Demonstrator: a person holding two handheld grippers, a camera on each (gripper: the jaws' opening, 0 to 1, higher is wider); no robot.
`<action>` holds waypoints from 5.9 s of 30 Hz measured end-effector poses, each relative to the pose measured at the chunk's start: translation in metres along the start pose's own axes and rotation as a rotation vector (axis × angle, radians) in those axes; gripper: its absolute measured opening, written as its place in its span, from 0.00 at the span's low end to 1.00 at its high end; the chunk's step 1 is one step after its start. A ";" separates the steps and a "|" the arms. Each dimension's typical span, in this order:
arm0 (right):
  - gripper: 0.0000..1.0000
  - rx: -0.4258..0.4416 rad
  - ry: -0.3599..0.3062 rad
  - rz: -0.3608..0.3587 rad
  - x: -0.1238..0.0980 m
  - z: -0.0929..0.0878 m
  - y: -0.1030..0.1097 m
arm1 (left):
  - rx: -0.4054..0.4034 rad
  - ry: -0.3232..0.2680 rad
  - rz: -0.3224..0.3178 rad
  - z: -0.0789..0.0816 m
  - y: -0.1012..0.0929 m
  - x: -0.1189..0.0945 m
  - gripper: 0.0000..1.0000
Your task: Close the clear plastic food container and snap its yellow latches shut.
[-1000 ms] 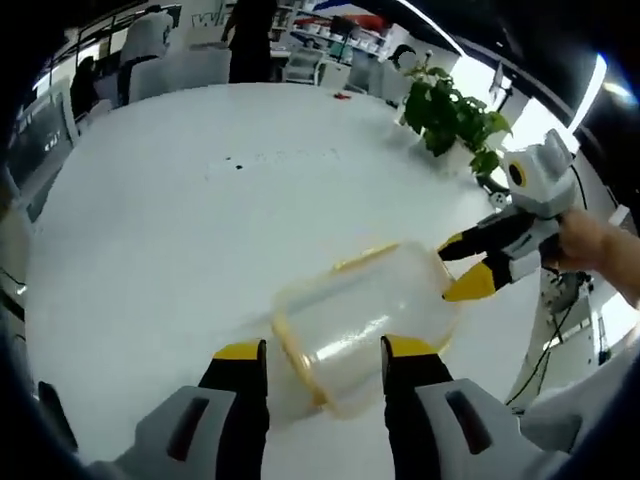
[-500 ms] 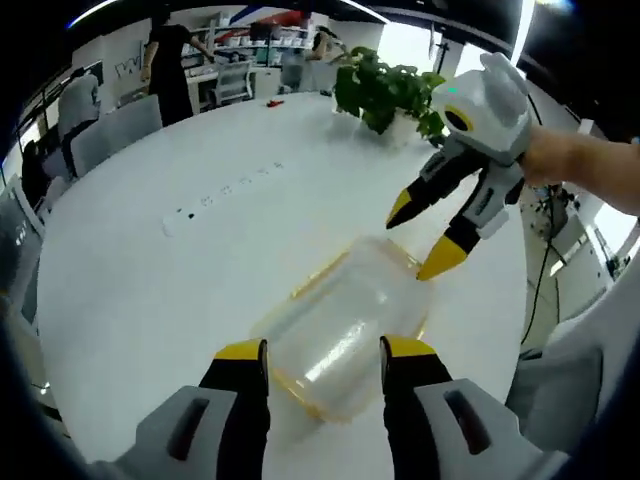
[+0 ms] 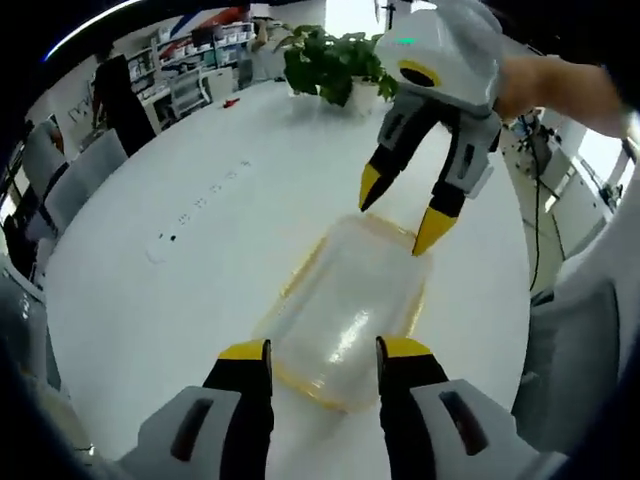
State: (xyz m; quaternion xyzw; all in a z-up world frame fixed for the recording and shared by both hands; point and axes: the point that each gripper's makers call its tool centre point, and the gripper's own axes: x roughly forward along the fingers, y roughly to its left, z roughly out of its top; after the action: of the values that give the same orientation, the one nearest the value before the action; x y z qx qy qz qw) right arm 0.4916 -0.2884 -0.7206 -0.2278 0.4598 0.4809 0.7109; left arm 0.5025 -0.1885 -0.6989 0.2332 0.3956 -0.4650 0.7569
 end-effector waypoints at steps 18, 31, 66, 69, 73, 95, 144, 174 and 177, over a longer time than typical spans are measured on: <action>0.35 -0.210 0.002 0.026 0.006 0.010 0.006 | 0.302 0.010 -0.057 0.008 -0.015 0.015 0.37; 0.33 -0.274 -0.093 0.064 0.015 0.042 0.020 | 0.334 -0.011 -0.091 0.016 -0.024 0.027 0.34; 0.36 -0.326 -0.065 0.079 0.028 0.055 0.004 | 0.367 -0.006 -0.102 0.012 -0.049 0.036 0.37; 0.38 -0.369 -0.027 0.077 0.031 0.050 0.002 | 0.386 -0.012 -0.102 0.011 -0.051 0.033 0.38; 0.39 -0.351 -0.031 0.098 0.032 0.053 0.000 | 0.390 -0.021 -0.081 0.012 -0.051 0.033 0.38; 0.39 -0.352 0.041 0.239 0.042 0.051 0.001 | 0.476 0.001 0.009 0.000 -0.055 0.043 0.44; 0.40 -0.331 0.217 0.366 0.050 0.053 0.008 | 0.446 -0.019 0.138 0.000 -0.055 0.046 0.40; 0.61 -0.462 0.187 0.212 0.015 0.041 0.008 | 0.382 0.020 0.068 -0.009 -0.034 0.029 0.62; 0.62 -0.482 0.189 0.200 0.014 0.036 0.010 | 0.396 0.034 0.070 -0.011 -0.031 0.029 0.64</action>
State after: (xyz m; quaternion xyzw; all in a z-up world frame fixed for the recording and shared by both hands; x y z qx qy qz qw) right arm 0.4999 -0.2495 -0.7145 -0.3878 0.4166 0.6209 0.5390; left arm 0.4782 -0.2096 -0.7286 0.3988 0.3008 -0.5031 0.7053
